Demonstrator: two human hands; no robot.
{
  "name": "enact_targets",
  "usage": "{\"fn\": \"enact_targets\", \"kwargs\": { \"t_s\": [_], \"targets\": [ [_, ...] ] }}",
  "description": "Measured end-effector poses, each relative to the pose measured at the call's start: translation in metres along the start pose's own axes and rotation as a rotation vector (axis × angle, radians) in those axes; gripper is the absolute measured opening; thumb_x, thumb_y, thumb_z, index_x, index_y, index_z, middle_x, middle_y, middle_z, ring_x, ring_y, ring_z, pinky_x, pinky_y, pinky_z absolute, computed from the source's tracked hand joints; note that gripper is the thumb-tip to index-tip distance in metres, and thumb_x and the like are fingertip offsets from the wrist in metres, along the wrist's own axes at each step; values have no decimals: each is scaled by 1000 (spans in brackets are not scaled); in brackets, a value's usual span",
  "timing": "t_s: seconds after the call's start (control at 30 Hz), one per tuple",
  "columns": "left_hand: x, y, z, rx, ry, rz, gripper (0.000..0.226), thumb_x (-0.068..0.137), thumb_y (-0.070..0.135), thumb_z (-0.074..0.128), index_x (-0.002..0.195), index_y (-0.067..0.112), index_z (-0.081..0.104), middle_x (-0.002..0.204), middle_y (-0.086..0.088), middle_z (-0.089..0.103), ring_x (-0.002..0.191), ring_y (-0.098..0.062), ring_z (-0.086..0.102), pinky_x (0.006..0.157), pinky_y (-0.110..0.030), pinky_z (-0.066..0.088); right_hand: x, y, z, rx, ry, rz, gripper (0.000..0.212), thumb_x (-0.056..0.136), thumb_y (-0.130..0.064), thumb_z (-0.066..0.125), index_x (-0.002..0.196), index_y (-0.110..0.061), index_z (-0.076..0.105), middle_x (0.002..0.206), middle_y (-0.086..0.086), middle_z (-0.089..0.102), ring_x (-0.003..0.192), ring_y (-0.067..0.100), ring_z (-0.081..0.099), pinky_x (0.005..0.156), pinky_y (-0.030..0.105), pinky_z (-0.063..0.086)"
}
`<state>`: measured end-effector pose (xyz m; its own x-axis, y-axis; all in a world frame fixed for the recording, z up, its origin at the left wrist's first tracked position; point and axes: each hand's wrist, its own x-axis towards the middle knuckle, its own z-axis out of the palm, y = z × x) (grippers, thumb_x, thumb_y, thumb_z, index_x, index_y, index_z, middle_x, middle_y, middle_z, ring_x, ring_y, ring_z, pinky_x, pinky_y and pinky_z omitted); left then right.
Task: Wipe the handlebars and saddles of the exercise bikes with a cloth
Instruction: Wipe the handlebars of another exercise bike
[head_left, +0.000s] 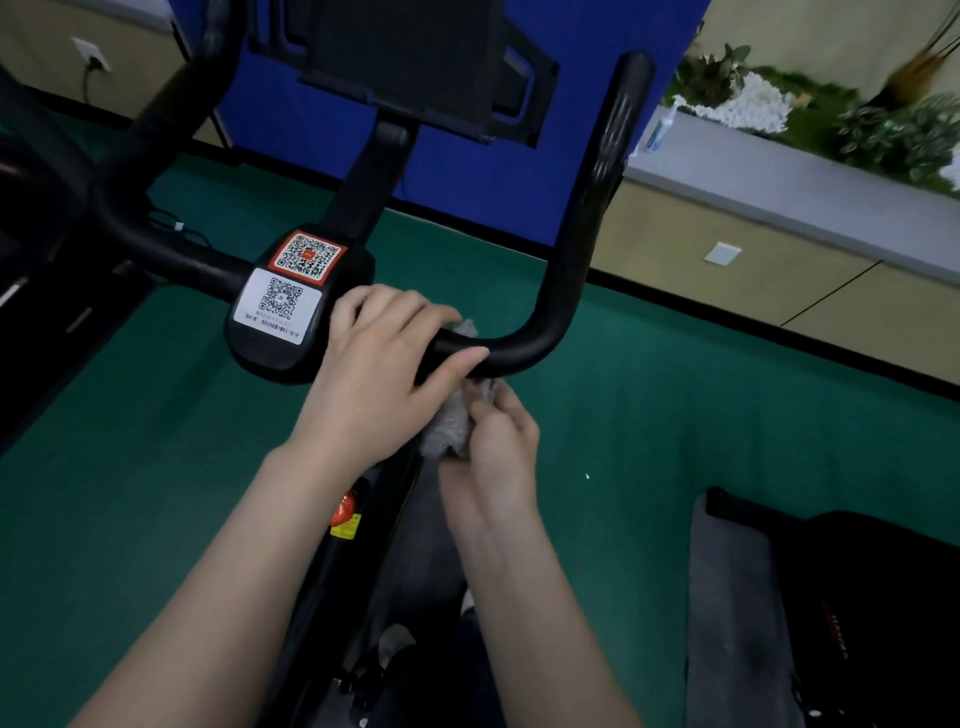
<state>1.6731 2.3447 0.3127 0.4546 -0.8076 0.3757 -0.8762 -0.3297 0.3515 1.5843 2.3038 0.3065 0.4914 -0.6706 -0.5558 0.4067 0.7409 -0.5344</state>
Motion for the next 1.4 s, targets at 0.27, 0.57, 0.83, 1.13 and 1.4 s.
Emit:
{"fn": "enact_targets", "kwargs": {
  "t_s": [0.27,0.57,0.83,1.13,1.4],
  "targets": [
    [6,9,13,101,90,73,48,94,52,45,97,11,70,85,0,67,88,-22,60,107,-39,30,14,-29,-9,15,283,-359,21,93,6,49,110,4,61,97,13,69,79,15,67,75,26,57],
    [8,5,19,51,170,62,49,93,55,45,84,14,71,76,4,66,78,-18,58,100,-33,29,20,-17,-19,-868,266,-1326,21,87,8,56,106,7,64,103,4,61,99,27,60,90,23,47],
    [6,5,20,38,198,54,49,93,56,44,83,16,70,76,6,65,78,-18,58,95,-34,29,46,-87,-13,-1213,35,-1313,18,88,3,57,103,2,68,89,-25,48,93,36,61,79,12,46],
    [6,4,21,65,204,58,50,94,56,43,82,15,69,73,4,64,78,-20,58,91,-35,30,31,-101,-11,-1659,-441,-1319,18,87,-1,63,103,-5,70,98,-3,67,92,20,53,85,11,39],
    [6,6,18,65,166,21,51,93,57,42,82,15,69,74,5,64,80,-19,57,92,-35,30,44,-133,25,-1808,-515,-1100,16,88,-10,62,101,-11,71,82,-14,56,87,16,57,73,8,36]
  ]
}}
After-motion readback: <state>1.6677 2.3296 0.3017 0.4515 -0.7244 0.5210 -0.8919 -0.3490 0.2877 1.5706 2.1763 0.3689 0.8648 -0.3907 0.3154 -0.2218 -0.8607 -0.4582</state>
